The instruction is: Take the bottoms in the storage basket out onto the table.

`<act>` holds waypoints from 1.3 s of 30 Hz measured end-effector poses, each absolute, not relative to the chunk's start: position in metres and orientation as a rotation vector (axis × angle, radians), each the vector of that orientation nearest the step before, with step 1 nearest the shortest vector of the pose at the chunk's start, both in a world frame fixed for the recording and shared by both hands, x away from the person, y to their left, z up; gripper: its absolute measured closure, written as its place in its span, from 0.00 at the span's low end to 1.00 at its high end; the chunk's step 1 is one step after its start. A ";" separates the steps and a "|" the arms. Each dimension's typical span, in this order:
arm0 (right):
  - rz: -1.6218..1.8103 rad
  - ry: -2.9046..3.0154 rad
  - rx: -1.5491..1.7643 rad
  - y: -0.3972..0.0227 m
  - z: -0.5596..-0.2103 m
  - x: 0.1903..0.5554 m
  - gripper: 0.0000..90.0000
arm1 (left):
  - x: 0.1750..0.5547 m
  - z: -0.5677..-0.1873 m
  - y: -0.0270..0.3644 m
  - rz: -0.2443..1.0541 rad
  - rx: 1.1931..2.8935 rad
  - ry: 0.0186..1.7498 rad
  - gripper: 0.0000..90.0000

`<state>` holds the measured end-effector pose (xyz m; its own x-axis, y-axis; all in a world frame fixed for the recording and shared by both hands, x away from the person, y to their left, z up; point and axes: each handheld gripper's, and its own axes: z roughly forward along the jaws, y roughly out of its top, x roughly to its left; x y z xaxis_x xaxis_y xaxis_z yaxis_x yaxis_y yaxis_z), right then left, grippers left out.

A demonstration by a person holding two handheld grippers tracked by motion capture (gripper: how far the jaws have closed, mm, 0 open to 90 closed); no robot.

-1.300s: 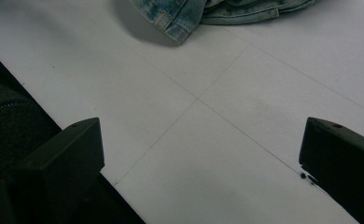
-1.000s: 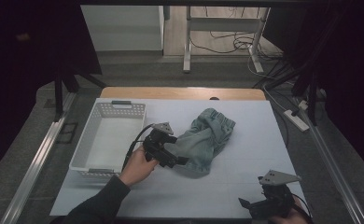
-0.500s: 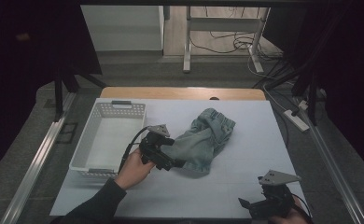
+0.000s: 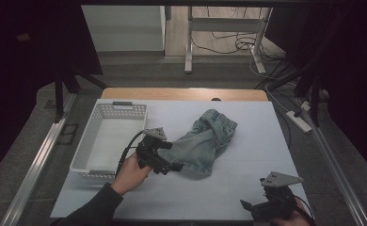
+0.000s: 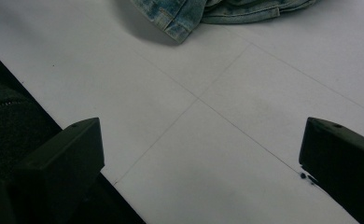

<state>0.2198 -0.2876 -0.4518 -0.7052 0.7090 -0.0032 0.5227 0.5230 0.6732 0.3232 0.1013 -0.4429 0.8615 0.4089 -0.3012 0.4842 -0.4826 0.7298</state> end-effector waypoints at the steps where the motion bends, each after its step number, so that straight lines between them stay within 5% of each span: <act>1: 0.961 2.489 1.032 -0.288 -0.452 0.220 0.00 | 0.322 -0.443 0.102 -0.108 2.137 0.652 0.00; 39: 0.960 2.484 1.040 -0.288 -0.452 0.220 0.00 | 0.296 -0.447 0.148 -0.078 2.083 0.728 0.00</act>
<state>0.2201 -0.2875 -0.4518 -0.7010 0.7131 -0.0024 0.5261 0.5194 0.6734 0.2962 0.1477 -0.4473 0.8247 0.4676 -0.3181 0.5245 -0.4219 0.7396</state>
